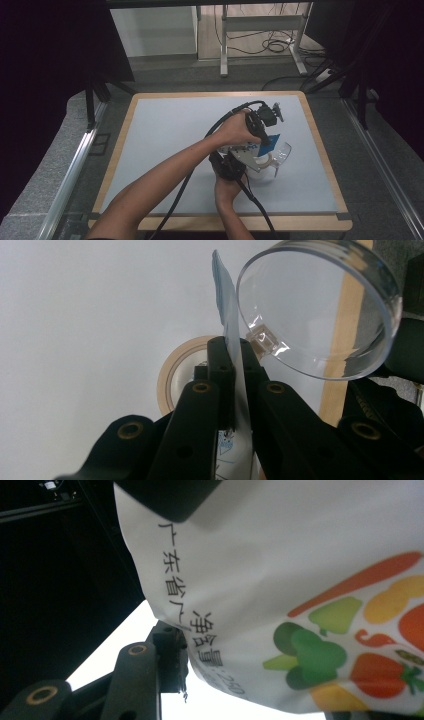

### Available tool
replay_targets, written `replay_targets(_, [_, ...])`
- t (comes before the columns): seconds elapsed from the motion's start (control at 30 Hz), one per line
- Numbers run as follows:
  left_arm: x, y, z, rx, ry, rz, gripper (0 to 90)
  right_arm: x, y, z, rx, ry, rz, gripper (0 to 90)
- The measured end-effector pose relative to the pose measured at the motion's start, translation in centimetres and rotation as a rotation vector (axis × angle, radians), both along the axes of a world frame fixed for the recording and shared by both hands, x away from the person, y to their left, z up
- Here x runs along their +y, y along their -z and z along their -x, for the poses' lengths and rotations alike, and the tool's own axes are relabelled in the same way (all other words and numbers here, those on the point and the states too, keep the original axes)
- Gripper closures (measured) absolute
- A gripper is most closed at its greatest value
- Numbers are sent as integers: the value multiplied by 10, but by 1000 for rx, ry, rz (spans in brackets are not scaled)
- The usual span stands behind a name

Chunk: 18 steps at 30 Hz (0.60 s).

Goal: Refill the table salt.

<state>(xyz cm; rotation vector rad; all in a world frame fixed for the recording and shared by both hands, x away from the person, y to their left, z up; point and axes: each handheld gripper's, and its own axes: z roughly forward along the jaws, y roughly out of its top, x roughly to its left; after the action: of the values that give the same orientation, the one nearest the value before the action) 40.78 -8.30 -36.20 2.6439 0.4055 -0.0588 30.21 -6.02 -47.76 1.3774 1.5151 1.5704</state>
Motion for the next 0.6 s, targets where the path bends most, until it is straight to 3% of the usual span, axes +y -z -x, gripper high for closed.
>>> replay_targets(0.6, [-2,2,-2,7,8,-6,899,0,-2,-1,-5,9,-15,527])
